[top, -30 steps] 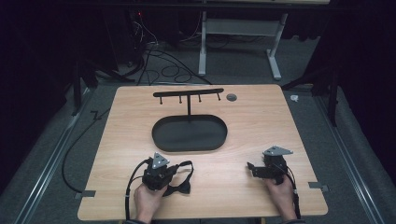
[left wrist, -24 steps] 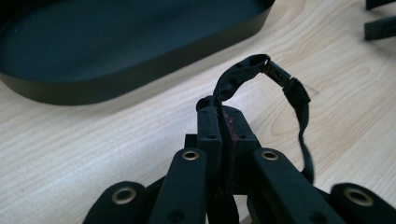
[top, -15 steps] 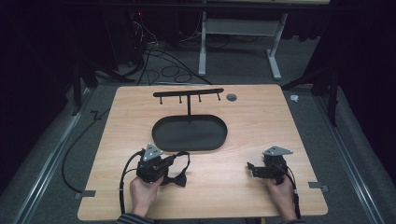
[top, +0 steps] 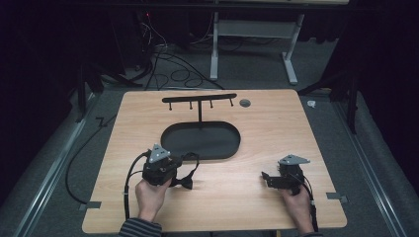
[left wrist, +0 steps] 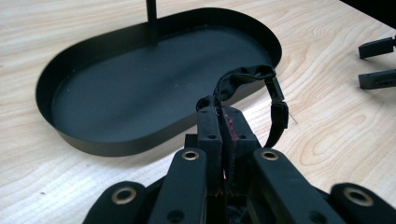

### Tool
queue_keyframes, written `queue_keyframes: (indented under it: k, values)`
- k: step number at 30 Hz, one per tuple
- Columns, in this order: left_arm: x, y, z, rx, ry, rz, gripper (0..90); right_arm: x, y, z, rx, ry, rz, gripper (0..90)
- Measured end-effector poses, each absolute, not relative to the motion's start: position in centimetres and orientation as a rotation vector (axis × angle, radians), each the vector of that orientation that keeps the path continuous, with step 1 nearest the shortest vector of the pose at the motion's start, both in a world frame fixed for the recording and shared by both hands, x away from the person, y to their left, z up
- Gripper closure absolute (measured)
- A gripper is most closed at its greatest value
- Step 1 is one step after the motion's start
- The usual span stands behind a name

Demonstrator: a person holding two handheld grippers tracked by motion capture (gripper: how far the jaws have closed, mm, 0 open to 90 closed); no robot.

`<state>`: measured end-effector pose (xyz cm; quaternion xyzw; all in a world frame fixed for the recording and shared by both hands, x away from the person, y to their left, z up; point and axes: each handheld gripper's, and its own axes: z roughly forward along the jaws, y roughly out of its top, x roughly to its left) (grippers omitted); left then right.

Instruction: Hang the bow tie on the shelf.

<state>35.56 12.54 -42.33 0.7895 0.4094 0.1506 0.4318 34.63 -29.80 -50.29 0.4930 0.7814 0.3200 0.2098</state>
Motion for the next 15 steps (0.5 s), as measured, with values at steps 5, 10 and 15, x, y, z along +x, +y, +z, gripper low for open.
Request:
queue_keyframes:
  k: [5,10,15]
  values:
    - [36.1,12.9,-41.2,1.938,1.024,0.391,86.8,34.6,-29.8,-50.3,1.371,2.173,0.890,17.8]
    - [36.8,12.9,-40.5,1.922,1.025,0.410,86.8,34.6,-29.8,-50.3,1.371,2.173,0.890,17.8]
    - [37.7,13.0,-39.6,1.914,1.022,0.427,86.9,34.6,-29.8,-50.3,1.371,2.174,0.890,17.8]
